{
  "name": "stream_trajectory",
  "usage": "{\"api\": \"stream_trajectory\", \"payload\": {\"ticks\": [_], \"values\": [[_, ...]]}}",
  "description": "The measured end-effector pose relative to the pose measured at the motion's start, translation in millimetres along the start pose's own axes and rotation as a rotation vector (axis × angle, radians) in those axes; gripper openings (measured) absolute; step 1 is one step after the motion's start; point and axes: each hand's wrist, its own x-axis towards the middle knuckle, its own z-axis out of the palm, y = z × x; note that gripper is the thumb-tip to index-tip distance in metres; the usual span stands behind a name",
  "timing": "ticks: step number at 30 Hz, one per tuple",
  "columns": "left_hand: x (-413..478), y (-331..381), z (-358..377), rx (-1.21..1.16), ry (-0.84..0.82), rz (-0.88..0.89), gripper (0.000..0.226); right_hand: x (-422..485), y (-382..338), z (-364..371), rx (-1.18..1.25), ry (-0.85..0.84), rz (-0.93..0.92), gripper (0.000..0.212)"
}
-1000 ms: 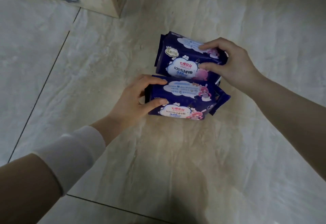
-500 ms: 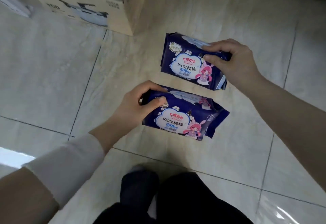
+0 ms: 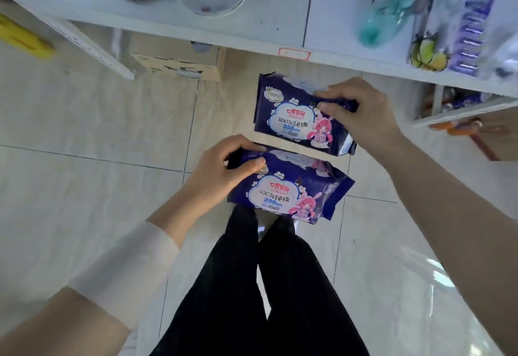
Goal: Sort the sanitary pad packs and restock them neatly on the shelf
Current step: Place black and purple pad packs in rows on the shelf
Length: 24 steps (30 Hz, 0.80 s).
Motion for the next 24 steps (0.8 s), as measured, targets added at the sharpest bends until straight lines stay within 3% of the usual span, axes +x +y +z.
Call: {"api": "stream_trajectory", "payload": {"ticks": [10,24], "values": [[-79.8,73.3,28.1,0.115,0.111,0.06,0.018,-66.1,-48.9,-79.6,0.053,0.156,-0.124,0.027],[-90.6,207.9,114.2,0.182,0.143,0.321,0.01,-124.5,-76.3,-236.2,0.028,0.364,-0.22,0.021]]}}
